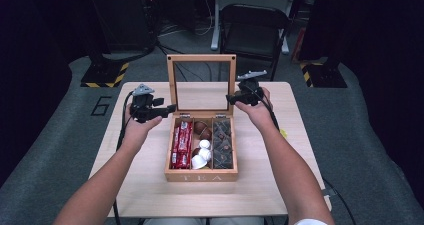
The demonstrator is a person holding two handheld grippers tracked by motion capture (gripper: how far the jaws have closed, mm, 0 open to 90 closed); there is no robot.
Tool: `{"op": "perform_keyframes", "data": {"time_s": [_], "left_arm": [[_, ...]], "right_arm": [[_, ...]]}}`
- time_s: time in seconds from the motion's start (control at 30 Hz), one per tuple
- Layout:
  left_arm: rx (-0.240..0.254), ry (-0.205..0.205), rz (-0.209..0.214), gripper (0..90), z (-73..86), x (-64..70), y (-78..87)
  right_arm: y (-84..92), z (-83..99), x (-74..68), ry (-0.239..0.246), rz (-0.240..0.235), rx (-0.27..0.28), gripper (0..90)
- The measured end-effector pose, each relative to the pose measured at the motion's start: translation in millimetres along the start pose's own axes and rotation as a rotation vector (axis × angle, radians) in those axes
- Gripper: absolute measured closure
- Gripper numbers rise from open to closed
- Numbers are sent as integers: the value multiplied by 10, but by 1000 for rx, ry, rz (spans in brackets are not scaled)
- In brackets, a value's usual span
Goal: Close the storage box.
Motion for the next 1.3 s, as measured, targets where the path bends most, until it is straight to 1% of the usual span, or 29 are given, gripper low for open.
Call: {"op": "perform_keyframes", "data": {"time_s": [0.2,0.23,0.27,0.33,0.37,0.43,0.47,0.5,0.53,0.57,0.6,0.63,0.67,0.73,0.77,0.8,0.83,0.9,0.93,1.03,1.1,1.13,1.17,1.3], "left_arm": [[1,2,2,373,8,-12,23],[1,4,2,373,9,-15,26],[2,2,1,373,11,-20,30],[4,6,-1,373,18,-27,35],[3,5,-1,373,24,-31,35],[3,8,-3,373,34,-36,34],[3,10,-3,373,37,-37,35],[4,11,-2,373,39,-37,34],[1,11,-2,373,43,-36,33],[-1,8,-1,373,47,-34,32],[-3,8,-1,373,52,-28,30],[-3,7,-1,373,56,-24,29],[-5,5,-1,373,61,-23,29],[-8,5,-2,373,67,-23,28],[-8,6,-1,373,67,-23,28],[-7,6,-1,373,65,-24,33],[-7,8,1,373,64,-24,35],[-1,10,1,373,60,-22,42],[-2,10,0,373,60,-22,45],[-1,9,2,373,57,-19,60],[-2,9,1,373,59,-22,62],[-5,8,0,373,61,-22,63],[-2,8,2,373,60,-20,67],[0,7,2,373,64,-15,68]], "right_arm": [[-104,6,-6,-7,10,-9,315],[-128,-2,-11,-21,10,-9,316],[-142,0,-3,-14,9,-8,316],[-172,3,4,-13,14,-14,316],[-183,8,-2,-21,15,-20,316],[-204,10,2,-10,15,-21,316],[-212,7,0,-14,16,-21,316],[-216,2,-11,-33,14,-23,315],[-224,-3,-1,-20,8,-17,316],[-229,-5,-5,-23,4,-20,316],[-234,-15,-22,-38,5,-23,316],[-246,-25,-21,-19,0,-15,316],[-247,-39,-40,-26,-3,-19,315],[-257,-58,-74,-17,-12,-18,316],[-265,-66,-100,-23,-19,-17,316],[-273,-68,-118,-13,-24,-17,316],[-285,-73,-149,-13,-31,-16,310],[-298,-74,-170,-1,-28,-14,292],[-302,-74,-168,0,-27,-15,292],[-307,-82,-162,-24,-40,-14,302],[-311,-96,-156,-21,-42,-16,302],[-311,-107,-151,-9,-39,-13,301],[-308,-117,-157,-16,-40,-13,303],[-303,-114,-134,-22,-44,-16,354]]}}
Point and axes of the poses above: each handheld gripper's, and its own axes: y roughly backward along the jaws, z roughly out of its underside, x roughly to its right, the point moved 7 cm from there along -y, roughly forward along the jaws, and after that the axes turned 12 degrees about z, right-handed, at the moved point
